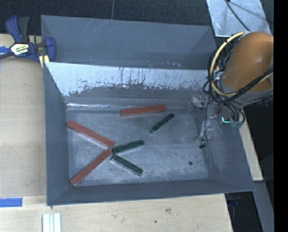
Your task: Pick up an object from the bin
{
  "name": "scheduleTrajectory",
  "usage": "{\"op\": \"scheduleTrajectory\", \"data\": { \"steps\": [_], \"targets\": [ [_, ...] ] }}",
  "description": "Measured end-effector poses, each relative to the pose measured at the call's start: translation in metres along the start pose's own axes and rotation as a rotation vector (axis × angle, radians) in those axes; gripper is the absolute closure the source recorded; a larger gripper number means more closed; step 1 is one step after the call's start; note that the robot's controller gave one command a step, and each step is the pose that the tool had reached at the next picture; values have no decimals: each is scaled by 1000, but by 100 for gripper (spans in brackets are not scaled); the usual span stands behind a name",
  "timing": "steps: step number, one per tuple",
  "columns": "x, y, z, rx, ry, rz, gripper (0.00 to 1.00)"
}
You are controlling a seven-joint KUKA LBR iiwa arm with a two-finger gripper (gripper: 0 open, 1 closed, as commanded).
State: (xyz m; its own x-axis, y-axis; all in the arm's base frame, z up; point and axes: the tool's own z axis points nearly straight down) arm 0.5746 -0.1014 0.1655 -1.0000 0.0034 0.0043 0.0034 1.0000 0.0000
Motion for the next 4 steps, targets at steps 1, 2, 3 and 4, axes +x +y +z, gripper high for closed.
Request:
{"op": "scheduleTrajectory", "data": {
  "steps": [1, 2, 3, 4],
  "targets": [
    [-53, 37, 77, -1, -6, -94, 0],
    [-52, 65, 87, 3, -7, -164, 0],
    [-52, 66, 88, 1, -8, -165, 100],
    [-42, 66, 65, 0, -3, -160, 100]
  ]
}}
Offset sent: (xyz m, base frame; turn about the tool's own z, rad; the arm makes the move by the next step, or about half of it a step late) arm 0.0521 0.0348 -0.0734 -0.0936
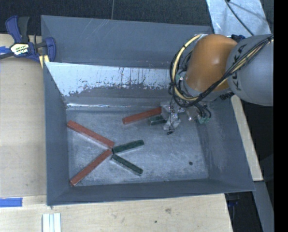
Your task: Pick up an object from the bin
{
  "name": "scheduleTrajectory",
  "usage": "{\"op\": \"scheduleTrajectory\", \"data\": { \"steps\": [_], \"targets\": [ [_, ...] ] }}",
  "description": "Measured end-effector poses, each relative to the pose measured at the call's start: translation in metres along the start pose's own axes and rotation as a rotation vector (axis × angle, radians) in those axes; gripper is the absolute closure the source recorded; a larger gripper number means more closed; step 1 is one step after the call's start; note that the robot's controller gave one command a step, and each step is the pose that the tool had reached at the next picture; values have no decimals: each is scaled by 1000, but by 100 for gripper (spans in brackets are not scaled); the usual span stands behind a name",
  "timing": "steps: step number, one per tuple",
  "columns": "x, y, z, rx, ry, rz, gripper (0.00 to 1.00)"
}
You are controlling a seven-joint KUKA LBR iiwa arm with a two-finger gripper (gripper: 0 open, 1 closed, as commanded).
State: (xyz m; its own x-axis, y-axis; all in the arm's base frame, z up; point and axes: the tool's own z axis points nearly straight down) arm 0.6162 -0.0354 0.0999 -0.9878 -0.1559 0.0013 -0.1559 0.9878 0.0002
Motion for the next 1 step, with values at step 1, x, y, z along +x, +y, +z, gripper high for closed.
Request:
{"op": "scheduleTrajectory", "data": {
  "steps": [1],
  "targets": [
    [1, -23, -219, 5, -15, -42, 100]
  ]
}}
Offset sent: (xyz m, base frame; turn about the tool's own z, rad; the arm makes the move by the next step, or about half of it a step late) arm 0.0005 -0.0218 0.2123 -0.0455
